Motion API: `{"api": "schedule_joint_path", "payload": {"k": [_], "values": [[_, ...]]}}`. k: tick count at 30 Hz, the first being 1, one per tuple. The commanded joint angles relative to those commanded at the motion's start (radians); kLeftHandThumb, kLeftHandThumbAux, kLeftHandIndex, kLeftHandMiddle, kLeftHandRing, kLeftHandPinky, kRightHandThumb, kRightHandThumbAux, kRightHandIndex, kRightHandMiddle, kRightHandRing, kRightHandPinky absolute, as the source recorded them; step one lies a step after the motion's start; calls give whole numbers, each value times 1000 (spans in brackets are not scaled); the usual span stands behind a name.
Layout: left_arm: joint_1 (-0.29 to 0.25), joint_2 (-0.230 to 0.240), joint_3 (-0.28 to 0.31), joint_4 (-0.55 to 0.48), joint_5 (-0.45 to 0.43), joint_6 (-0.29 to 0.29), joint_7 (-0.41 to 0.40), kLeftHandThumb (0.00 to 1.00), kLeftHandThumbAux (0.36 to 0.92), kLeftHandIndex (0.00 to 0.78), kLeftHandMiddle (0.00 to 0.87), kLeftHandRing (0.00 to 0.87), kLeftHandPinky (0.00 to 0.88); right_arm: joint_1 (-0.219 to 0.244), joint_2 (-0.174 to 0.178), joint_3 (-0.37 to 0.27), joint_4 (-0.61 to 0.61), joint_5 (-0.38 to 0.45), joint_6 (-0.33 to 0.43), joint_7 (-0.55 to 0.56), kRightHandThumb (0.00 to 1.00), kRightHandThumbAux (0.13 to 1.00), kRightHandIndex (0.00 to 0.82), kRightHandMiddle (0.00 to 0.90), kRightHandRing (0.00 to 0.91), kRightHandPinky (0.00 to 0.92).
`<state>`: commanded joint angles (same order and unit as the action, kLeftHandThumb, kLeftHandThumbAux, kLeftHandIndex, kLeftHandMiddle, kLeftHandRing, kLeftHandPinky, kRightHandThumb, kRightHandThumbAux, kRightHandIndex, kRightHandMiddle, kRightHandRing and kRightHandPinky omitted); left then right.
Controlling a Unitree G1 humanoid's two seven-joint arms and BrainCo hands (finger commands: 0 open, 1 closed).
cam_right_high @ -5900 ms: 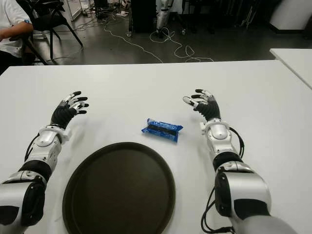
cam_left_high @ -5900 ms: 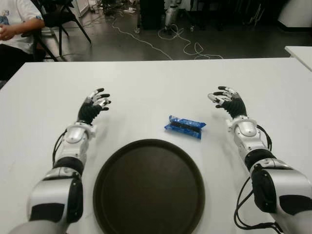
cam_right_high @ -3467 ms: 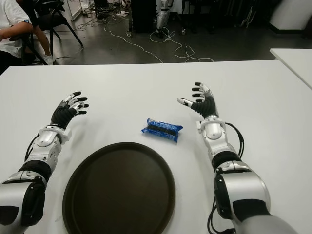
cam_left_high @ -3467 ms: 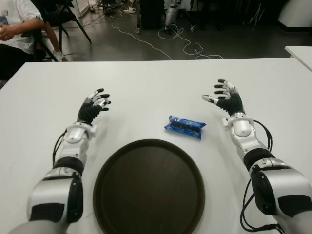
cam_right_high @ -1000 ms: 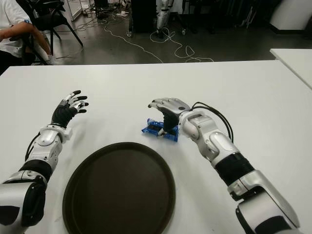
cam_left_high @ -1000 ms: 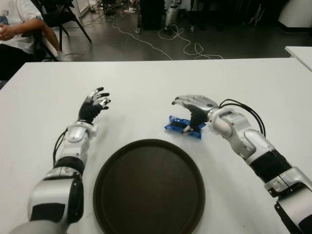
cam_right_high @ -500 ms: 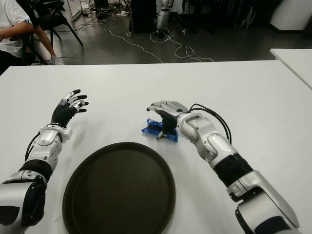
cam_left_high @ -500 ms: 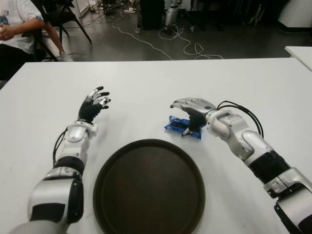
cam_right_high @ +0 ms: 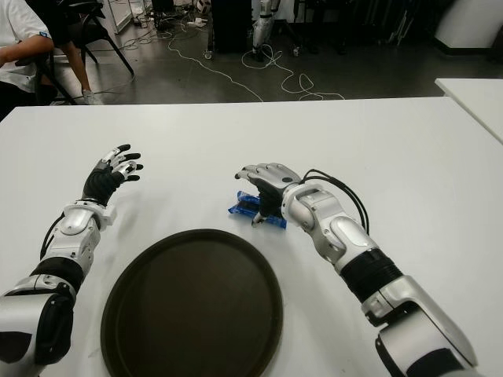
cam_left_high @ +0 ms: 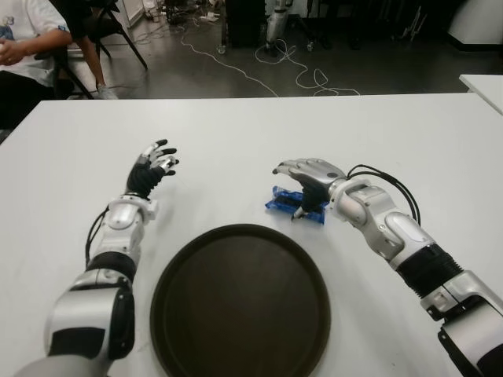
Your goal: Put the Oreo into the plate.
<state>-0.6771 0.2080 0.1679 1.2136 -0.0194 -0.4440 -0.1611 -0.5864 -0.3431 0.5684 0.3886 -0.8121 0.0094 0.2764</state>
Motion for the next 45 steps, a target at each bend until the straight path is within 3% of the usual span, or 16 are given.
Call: {"api": "schedule_joint_path", "payload": {"k": [9,17,21,31,45], "values": [[0,2,-4,-1,5,1,6,237,609,139,235,265,299,6,20,12,-32,-49,126,23,0,777,80,110,98,87],[-2,3,-7,0,8,2,9,235,617,143,236,272,312,29,76,13,-79,-138,343,20,0,744,88,117,111,95],[-2,2,-5,0,6,0,10,235,622,154,244,276,311,36,97,16,-88,-164,411,8,0,745,90,117,116,100],[0,3,-7,3,9,-8,9,233,592,156,241,270,298,46,116,22,-90,-193,468,-36,0,732,95,123,126,105],[-2,1,-6,1,8,-2,9,220,613,151,235,275,319,50,125,14,-75,-201,479,-107,0,738,110,139,151,164]]}}
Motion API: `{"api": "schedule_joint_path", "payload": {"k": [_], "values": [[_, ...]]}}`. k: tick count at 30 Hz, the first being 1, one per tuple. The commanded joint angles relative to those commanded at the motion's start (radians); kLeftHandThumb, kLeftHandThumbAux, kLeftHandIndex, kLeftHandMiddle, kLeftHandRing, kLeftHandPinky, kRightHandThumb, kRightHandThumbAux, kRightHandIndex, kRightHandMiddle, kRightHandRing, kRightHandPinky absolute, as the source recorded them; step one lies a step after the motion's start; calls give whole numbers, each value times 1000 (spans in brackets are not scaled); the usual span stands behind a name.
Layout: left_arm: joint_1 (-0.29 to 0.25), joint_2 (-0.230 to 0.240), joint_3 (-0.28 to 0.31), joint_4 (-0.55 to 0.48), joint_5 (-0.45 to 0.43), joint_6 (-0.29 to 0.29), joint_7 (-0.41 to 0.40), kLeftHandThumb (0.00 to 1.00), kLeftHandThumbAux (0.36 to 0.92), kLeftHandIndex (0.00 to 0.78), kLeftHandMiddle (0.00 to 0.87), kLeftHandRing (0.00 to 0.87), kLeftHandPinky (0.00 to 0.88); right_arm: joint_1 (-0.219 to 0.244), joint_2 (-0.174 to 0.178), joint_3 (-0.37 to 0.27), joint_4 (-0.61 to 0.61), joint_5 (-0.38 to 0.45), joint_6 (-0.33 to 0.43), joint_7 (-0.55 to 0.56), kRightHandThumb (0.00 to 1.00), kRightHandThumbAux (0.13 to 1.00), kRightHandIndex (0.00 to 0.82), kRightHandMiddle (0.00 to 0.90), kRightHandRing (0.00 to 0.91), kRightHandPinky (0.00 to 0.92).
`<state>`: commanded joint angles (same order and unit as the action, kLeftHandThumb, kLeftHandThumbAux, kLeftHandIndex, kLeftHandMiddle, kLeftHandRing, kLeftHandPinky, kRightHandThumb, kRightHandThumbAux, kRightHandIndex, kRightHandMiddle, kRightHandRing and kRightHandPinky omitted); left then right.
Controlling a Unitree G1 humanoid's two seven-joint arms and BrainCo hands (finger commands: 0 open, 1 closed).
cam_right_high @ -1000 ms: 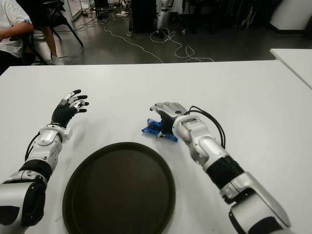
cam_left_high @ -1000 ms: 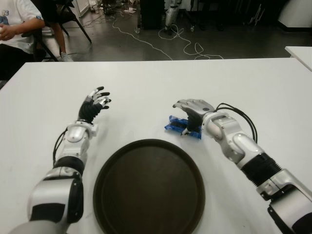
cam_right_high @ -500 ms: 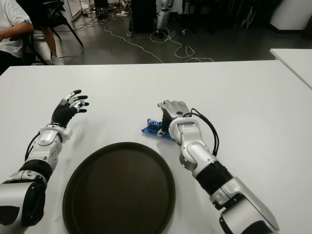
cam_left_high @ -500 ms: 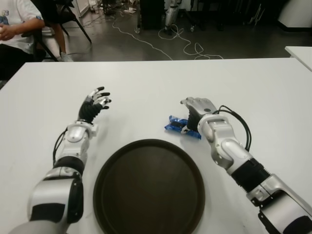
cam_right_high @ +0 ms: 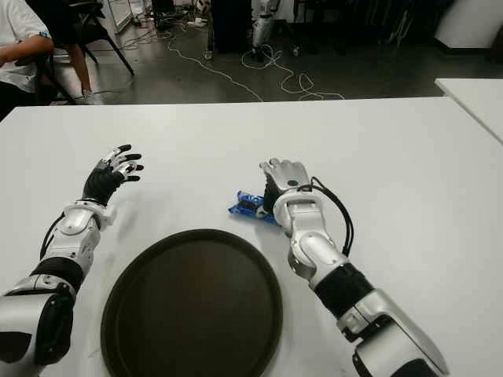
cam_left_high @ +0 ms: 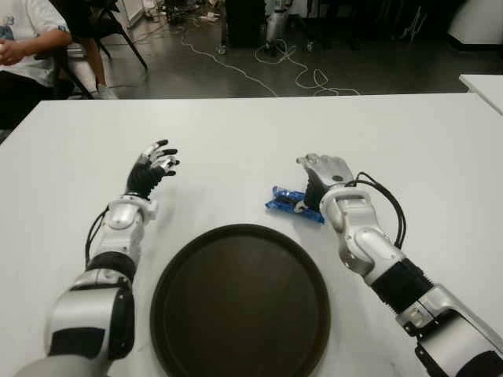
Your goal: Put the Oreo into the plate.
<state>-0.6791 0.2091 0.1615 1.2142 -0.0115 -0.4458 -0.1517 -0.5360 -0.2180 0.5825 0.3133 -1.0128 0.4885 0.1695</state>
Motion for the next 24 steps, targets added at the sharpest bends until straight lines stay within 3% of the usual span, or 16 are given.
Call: {"api": "schedule_joint_path", "payload": {"k": [14,24], "values": [[2,-5,-1,-3,2,0,15,243,613,146,241,270,299,-8,14,-28,22,40,-11,-36,0,739,139,152,158,151],[2,-5,0,-3,0,5,15,257,627,146,240,266,293,0,-3,-105,-17,220,-134,49,0,757,140,159,156,141]]}}
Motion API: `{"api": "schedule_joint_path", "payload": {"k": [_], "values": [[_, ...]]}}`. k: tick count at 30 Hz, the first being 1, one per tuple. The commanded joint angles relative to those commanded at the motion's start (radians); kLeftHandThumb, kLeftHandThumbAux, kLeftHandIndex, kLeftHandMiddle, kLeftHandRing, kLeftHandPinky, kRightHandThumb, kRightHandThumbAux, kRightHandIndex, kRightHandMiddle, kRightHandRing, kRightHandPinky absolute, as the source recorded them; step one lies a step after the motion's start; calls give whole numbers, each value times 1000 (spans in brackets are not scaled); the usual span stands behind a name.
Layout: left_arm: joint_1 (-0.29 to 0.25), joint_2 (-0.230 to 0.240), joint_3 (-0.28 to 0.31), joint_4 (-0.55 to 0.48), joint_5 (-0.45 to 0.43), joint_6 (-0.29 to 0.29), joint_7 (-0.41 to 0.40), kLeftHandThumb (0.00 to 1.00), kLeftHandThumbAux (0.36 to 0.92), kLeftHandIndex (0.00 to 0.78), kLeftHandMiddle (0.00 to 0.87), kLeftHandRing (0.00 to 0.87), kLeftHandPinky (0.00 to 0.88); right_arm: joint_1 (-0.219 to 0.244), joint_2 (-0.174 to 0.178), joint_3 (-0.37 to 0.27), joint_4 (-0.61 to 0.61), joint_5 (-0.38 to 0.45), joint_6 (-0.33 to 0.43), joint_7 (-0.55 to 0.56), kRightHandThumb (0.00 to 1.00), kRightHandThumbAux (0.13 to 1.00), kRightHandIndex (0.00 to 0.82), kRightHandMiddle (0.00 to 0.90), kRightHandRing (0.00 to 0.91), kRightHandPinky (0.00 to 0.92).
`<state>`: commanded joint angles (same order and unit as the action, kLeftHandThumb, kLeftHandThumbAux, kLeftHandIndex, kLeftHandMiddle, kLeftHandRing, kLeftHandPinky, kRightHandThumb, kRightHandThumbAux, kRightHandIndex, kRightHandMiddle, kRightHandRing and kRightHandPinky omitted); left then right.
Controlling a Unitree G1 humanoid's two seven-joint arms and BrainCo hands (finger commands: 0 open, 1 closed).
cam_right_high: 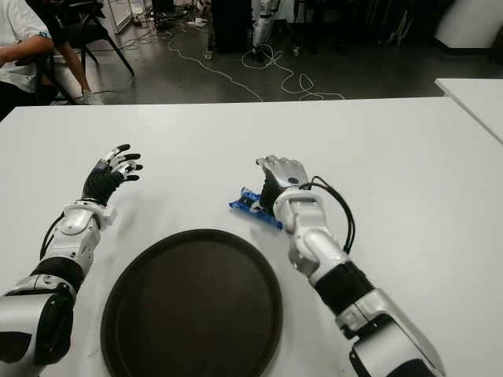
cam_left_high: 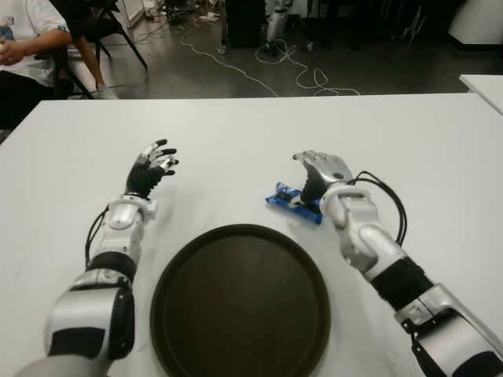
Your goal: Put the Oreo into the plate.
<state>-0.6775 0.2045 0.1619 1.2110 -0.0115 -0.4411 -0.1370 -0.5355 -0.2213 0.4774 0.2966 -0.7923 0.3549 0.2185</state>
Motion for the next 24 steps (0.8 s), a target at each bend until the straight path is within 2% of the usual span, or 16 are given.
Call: {"api": "schedule_joint_path", "payload": {"k": [6,17,24], "values": [[1,2,-6,0,9,-15,9,222,650,154,236,263,291,8,17,-39,-7,60,-4,2,0,773,130,160,153,125],[2,5,-9,-4,6,-9,1,204,625,145,228,260,293,9,21,-37,19,60,2,-66,0,780,109,141,124,92],[1,7,-12,-4,9,-4,4,199,625,146,232,263,297,-4,18,-29,37,60,20,-45,0,798,118,155,143,118]]}}
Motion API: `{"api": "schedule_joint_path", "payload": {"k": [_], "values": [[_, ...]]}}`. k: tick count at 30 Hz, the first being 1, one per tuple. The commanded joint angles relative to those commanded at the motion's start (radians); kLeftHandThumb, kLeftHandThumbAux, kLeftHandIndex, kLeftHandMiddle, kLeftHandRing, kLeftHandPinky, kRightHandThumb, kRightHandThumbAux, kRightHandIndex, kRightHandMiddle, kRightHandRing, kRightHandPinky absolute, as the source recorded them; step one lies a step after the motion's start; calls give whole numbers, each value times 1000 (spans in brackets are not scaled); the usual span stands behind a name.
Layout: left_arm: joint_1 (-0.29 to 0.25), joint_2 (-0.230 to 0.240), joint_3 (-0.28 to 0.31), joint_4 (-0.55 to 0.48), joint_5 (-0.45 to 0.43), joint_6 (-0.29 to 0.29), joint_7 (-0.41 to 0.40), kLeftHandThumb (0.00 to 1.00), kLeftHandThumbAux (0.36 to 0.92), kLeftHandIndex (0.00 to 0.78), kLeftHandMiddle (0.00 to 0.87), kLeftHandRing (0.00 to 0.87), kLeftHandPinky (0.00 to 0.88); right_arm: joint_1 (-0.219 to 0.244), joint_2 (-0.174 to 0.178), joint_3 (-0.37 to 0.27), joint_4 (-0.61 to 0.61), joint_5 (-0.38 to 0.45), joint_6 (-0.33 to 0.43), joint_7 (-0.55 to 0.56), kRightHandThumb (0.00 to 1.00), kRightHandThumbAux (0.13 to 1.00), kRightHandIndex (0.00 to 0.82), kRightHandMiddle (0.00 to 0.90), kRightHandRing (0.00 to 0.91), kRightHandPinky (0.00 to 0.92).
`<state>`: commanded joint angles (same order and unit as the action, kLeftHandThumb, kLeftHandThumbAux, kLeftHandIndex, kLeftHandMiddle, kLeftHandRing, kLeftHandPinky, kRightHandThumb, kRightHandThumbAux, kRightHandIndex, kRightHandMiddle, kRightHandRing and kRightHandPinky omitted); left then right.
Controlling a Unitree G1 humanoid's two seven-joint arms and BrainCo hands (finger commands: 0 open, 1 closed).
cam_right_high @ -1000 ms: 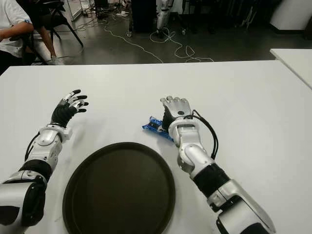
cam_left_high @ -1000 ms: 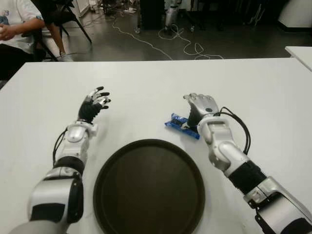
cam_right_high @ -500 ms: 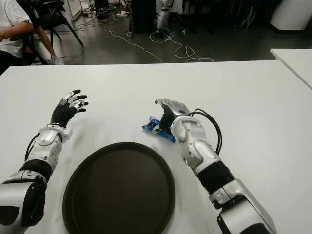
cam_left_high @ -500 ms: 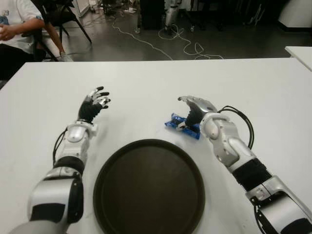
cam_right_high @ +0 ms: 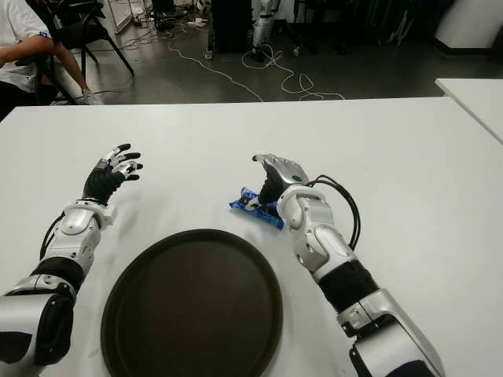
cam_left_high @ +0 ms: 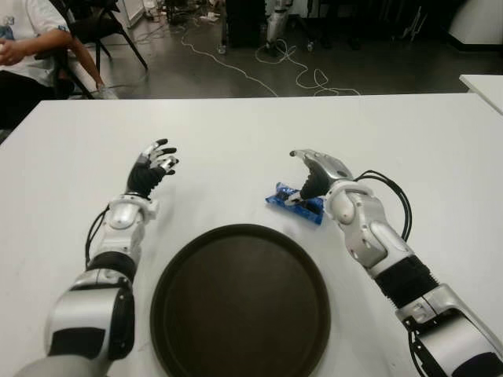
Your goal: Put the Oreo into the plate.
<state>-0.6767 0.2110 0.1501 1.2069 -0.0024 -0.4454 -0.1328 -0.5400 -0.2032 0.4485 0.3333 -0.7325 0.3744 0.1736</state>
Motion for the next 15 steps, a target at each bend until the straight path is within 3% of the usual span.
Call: {"api": "schedule_joint_path", "payload": {"k": [7,15], "values": [[2,0,-1,-3,-1,-1,1,211,634,146,228,260,297,-9,-4,3,15,10,-2,31,0,798,114,156,149,130],[5,1,0,-6,-3,-12,-3,193,629,155,235,267,303,-53,1,-4,85,56,5,125,0,826,91,129,114,92]]}}
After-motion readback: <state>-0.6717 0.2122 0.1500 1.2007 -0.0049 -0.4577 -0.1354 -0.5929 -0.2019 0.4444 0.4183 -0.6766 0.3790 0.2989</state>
